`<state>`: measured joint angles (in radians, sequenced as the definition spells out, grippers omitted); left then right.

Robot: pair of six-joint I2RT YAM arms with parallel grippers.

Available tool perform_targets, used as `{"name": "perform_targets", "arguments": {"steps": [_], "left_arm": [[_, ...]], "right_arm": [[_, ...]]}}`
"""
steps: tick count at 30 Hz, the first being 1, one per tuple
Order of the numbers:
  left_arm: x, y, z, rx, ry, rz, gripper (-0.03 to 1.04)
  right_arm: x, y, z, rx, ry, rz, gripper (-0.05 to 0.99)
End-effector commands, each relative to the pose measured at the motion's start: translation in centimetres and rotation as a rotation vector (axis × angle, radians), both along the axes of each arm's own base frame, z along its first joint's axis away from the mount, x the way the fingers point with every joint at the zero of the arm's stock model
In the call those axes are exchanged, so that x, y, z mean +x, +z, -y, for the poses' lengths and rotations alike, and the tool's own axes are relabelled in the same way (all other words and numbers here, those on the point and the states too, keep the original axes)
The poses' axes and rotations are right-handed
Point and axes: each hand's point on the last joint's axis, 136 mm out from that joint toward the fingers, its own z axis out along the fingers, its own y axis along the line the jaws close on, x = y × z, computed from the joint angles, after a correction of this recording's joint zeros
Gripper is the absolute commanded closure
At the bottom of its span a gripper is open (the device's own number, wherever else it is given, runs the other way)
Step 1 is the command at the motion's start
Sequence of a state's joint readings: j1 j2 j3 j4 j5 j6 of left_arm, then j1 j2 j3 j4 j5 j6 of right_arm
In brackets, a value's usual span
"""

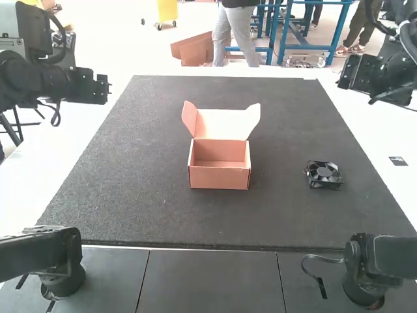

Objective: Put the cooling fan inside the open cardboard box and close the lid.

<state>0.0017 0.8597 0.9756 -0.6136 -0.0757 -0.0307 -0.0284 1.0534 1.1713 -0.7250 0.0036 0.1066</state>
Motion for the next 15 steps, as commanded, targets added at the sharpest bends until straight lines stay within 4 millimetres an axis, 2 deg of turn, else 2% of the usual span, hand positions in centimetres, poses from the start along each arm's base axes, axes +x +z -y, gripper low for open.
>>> {"name": "perform_targets", "arguments": {"steps": [1,5,11,15], "left_arm": [[-0.1,1.5,0.1,-0.004,0.002,0.009,0.04],[-0.2,0.5,-0.1,-0.004,0.008,-0.051,0.04],[-0.4,-0.2,0.0,-0.003,0.003,-0.077,0.04],[-0.3,-0.4,0.1,-0.001,0.000,-0.080,0.04]], "right_arm": [[0.2,-0.1,0.8,-0.030,0.011,-0.031,0.03],[0.1,-2.4,1.4,-0.072,0.044,-0.114,0.03],[-0.3,-6.9,1.7,-0.085,0.060,-0.250,0.03],[-0.6,-8.9,2.4,-0.102,0.065,-0.325,0.03]]}}
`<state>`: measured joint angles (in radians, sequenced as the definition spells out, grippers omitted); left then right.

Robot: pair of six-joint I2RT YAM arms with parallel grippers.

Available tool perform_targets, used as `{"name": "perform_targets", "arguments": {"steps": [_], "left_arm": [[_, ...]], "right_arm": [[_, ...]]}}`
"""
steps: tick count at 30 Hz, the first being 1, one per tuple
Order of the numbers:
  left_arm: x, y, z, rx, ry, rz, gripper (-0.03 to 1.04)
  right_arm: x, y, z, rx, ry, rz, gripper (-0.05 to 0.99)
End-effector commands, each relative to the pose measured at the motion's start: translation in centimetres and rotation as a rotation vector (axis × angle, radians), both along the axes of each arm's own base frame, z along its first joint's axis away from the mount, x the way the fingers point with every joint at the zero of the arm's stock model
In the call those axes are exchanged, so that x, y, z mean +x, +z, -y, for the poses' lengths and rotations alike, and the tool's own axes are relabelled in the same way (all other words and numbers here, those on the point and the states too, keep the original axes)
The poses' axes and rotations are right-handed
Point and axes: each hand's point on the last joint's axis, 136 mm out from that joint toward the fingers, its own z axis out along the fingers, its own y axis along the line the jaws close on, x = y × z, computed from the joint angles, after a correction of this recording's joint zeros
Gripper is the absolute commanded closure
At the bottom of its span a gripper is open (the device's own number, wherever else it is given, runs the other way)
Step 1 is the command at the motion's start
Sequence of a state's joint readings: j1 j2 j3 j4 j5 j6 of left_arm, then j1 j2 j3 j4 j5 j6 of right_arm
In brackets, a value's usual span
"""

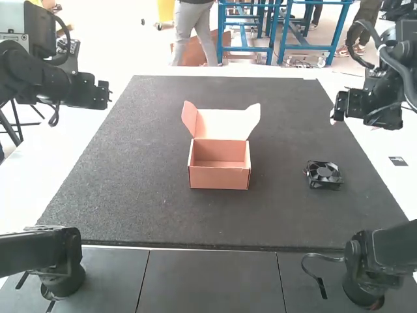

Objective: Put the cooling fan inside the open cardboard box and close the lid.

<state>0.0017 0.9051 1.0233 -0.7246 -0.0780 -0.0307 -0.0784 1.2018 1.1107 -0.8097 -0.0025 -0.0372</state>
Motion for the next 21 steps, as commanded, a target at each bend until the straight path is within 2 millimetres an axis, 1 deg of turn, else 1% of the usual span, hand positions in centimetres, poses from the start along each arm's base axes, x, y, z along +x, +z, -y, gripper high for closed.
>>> {"name": "perform_targets", "arguments": {"steps": [1,5,10,12,14,18,21], "left_arm": [[0.2,0.9,0.1,-0.002,-0.001,0.027,0.04],[0.2,0.8,0.1,-0.003,-0.003,0.024,0.04],[0.2,0.8,0.1,-0.003,-0.003,0.025,0.04],[0.3,0.9,0.1,-0.003,-0.003,0.031,0.04],[0.4,1.0,0.1,-0.003,-0.003,0.037,0.04],[0.3,0.8,0.1,-0.002,-0.001,0.028,0.04],[0.3,0.7,0.1,-0.003,-0.003,0.027,0.04]], "right_arm": [[-0.1,-1.2,1.3,-0.036,0.006,-0.046,0.03],[-0.6,-2.9,3.2,-0.065,-0.016,-0.119,0.03],[-1.1,-4.8,6.2,-0.079,-0.058,-0.190,0.03],[-1.5,-5.7,7.0,-0.083,-0.056,-0.219,0.03],[-1.7,-6.6,7.1,-0.063,-0.048,-0.243,0.03],[-2.2,-9.2,6.5,-0.012,-0.032,-0.312,0.03],[-1.9,-10.6,6.3,0.013,-0.029,-0.334,0.03]]}}
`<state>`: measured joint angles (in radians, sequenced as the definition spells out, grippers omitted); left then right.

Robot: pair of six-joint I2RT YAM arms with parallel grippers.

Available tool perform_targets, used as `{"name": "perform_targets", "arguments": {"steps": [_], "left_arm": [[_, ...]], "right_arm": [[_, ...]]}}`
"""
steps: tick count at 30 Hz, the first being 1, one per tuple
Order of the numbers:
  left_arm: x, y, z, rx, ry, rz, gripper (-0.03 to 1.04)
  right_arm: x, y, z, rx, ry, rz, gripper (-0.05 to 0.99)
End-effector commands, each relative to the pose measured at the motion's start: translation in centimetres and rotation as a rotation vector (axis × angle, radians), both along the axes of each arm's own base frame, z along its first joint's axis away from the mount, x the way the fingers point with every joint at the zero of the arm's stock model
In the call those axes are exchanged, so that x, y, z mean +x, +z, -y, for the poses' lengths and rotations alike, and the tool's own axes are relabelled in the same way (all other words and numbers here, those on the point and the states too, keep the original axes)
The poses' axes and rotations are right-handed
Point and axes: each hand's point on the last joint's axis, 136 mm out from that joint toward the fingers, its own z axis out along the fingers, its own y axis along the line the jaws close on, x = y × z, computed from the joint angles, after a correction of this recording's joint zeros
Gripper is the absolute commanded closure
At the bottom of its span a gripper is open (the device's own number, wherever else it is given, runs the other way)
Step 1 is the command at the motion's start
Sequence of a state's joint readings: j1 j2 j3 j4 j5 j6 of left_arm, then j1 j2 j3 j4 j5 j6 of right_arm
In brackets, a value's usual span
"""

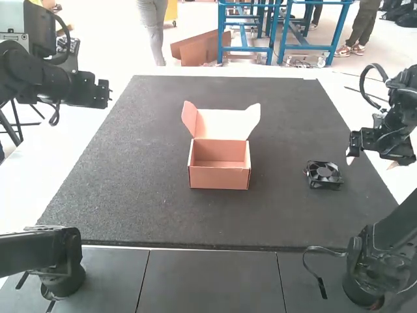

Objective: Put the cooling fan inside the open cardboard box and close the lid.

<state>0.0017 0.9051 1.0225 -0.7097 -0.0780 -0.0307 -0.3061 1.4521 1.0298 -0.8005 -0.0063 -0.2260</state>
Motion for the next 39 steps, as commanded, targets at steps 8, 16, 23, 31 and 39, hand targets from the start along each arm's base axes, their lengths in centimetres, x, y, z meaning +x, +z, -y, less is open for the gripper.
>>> {"name": "perform_targets", "arguments": {"steps": [8,16,23,31,39], "left_arm": [[0.2,0.6,0.1,-0.005,-0.002,0.022,0.04],[0.1,0.6,0.1,-0.005,-0.002,0.016,0.04],[0.1,0.7,0.1,-0.005,-0.002,0.020,0.04],[0.1,0.7,0.0,-0.006,0.002,0.021,0.04],[0.2,0.6,0.0,-0.006,0.002,0.017,0.04]], "right_arm": [[1.7,-3.1,0.2,0.046,-0.005,-0.040,0.03],[4.5,-4.0,0.8,0.048,-0.040,-0.013,0.03],[5.6,-4.7,0.8,0.053,-0.051,-0.020,0.03],[6.4,-5.8,1.1,0.058,-0.053,-0.046,0.03],[7.0,-6.7,1.3,0.060,-0.058,-0.066,0.03]]}}
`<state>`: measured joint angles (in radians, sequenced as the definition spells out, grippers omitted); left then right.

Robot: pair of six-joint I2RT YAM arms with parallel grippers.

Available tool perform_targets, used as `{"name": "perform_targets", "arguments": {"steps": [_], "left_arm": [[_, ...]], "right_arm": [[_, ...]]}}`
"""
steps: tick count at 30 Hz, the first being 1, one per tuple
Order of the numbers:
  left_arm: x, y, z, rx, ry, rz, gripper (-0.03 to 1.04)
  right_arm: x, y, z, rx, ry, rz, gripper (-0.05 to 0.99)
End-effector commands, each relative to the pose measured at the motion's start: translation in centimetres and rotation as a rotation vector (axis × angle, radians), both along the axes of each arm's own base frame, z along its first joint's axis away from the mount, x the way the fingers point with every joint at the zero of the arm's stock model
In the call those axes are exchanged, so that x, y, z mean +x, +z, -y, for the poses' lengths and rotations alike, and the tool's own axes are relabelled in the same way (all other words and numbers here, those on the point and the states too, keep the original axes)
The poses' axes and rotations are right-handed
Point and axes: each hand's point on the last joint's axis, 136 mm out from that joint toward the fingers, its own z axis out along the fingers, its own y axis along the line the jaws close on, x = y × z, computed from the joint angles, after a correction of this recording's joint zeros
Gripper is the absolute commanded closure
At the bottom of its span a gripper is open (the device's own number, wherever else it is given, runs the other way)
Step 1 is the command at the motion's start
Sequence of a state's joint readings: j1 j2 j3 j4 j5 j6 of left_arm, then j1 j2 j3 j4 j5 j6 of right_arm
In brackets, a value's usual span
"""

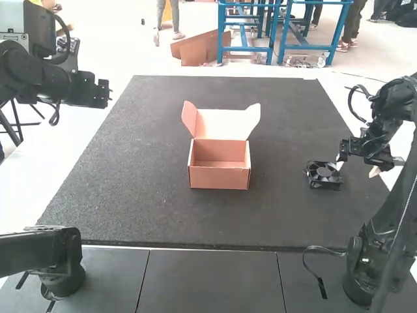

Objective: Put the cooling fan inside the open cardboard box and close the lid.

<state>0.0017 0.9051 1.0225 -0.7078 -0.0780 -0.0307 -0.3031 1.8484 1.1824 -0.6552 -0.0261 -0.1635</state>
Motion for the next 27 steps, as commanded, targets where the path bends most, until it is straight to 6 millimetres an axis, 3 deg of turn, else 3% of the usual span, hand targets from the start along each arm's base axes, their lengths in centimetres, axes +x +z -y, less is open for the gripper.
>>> {"name": "perform_targets", "arguments": {"steps": [1,14,27], "left_arm": [[0.1,0.6,0.0,-0.006,0.002,0.016,0.04],[0.4,0.4,-0.1,-0.008,0.007,0.010,0.04],[0.5,0.4,-0.1,-0.010,0.010,0.011,0.04]], "right_arm": [[1.0,0.4,-0.1,-0.001,-0.004,0.016,0.03],[0.5,-0.8,-1.2,0.006,0.013,-0.029,0.03],[-0.7,-2.1,0.0,-0.063,0.000,-0.099,0.03]]}}
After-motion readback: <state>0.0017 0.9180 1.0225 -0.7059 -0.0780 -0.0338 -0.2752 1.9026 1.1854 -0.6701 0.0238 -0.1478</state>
